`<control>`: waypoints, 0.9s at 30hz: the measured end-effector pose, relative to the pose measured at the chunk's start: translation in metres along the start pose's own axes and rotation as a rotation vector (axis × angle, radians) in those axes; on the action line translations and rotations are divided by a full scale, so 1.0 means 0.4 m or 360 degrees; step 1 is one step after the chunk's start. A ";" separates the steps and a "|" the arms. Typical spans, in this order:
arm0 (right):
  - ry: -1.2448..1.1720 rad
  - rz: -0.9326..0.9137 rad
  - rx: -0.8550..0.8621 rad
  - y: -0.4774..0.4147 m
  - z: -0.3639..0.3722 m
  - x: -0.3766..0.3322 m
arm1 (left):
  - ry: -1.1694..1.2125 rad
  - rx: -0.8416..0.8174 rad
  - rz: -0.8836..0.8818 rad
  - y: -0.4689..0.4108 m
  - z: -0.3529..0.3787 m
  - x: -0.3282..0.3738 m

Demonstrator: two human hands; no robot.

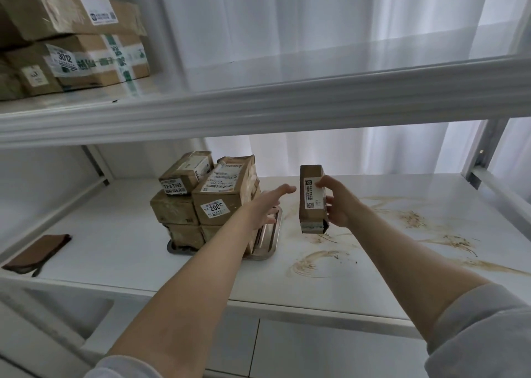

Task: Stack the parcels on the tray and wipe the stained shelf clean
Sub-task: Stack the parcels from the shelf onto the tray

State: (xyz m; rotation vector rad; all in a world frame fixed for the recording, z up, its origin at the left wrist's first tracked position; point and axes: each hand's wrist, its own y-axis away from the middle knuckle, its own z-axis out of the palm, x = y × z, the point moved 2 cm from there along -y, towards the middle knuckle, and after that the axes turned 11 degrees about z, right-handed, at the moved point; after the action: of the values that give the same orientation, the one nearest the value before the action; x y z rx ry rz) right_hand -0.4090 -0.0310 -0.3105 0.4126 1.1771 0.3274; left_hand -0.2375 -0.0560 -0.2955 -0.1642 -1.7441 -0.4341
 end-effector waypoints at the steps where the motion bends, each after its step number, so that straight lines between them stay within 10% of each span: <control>1: -0.0036 0.0008 -0.0011 0.002 0.006 0.003 | -0.0031 -0.0022 -0.0001 -0.001 -0.002 0.000; 12: -0.0197 -0.0029 -0.0084 0.002 0.027 0.005 | -0.0172 -0.0220 0.0063 0.006 0.019 0.021; 27: -0.0044 -0.0171 -0.0182 0.010 0.035 -0.005 | -0.0494 0.0152 0.0613 -0.010 0.038 0.036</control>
State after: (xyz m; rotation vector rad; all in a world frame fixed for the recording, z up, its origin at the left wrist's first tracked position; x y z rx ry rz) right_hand -0.3967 -0.0303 -0.3024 0.2524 1.1427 0.2932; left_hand -0.2561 -0.0559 -0.2849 -0.5110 -1.9753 -0.0427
